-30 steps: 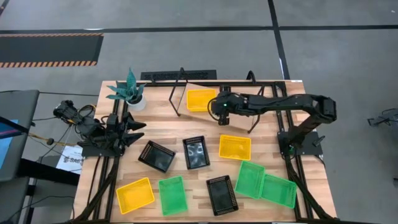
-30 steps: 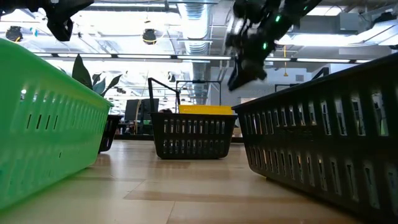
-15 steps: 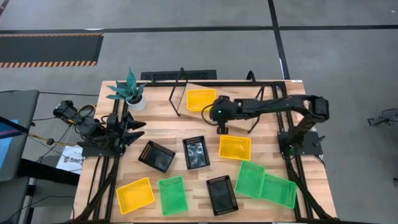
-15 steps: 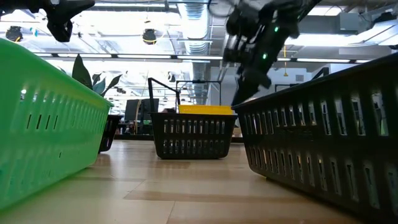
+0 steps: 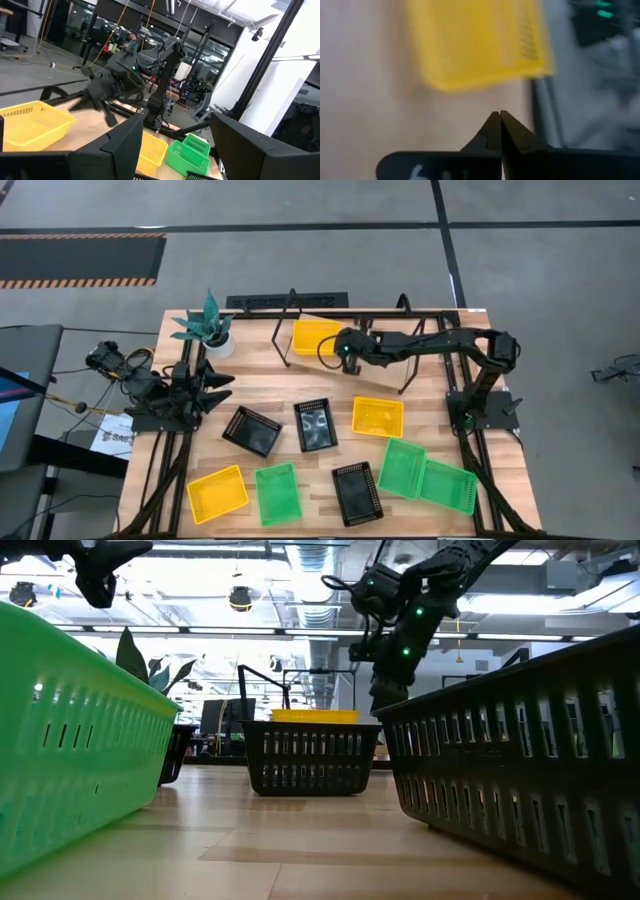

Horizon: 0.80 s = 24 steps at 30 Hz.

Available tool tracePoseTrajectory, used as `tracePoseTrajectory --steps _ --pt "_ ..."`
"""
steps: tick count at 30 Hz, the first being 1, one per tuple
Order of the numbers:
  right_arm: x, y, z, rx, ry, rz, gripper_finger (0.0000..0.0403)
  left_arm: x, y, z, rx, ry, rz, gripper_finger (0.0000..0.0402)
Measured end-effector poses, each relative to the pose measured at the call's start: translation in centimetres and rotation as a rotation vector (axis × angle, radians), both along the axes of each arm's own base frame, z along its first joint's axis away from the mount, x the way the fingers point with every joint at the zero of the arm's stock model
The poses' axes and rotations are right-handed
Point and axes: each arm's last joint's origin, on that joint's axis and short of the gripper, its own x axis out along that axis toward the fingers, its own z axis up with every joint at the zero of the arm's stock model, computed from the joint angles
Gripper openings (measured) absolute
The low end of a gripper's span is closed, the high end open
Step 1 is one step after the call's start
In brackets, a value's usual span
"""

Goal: Stack baskets on shelf by color
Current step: Put the left yellow bin into the shelf

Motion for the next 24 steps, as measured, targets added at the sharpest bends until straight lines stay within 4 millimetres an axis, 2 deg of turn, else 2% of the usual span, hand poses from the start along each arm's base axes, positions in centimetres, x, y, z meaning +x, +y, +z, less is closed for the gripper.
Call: tracePoseTrajectory --steps 3,6,11,13,15,21,24 --pt "0.1 -0.4 1.4 -0.099 0.031 -0.077 0.0011 0.0 0.0 0.0 -0.002 0.000 -0.001 0.0221" --pt "0.8 0.1 3.3 -0.147 -0.014 -0.091 0.0025 0.0 0.0 -0.1 0.001 0.009 -0.003 0.0221" --pt "3.3 2.0 6.6 0.051 -0.269 0.194 0.0056 0.1 0.0 -0.3 0.013 0.027 -0.003 0.0221" --pt "4.3 2.6 7.3 0.095 -0.353 0.275 0.0075 0.1 0.0 -0.4 0.016 0.033 -0.004 0.0221" --pt "5.2 2.8 7.0 0.119 -0.370 0.313 0.0101 0.1 0.0 -0.4 0.017 0.034 -0.003 0.0221" --pt "8.4 1.8 4.2 0.145 -0.321 0.307 0.0196 0.1 -0.1 -0.5 0.022 0.043 -0.004 0.0221" --pt "9.8 1.5 2.8 0.141 -0.273 0.301 0.0228 0.1 -0.1 -0.5 0.014 0.048 -0.006 0.0221"
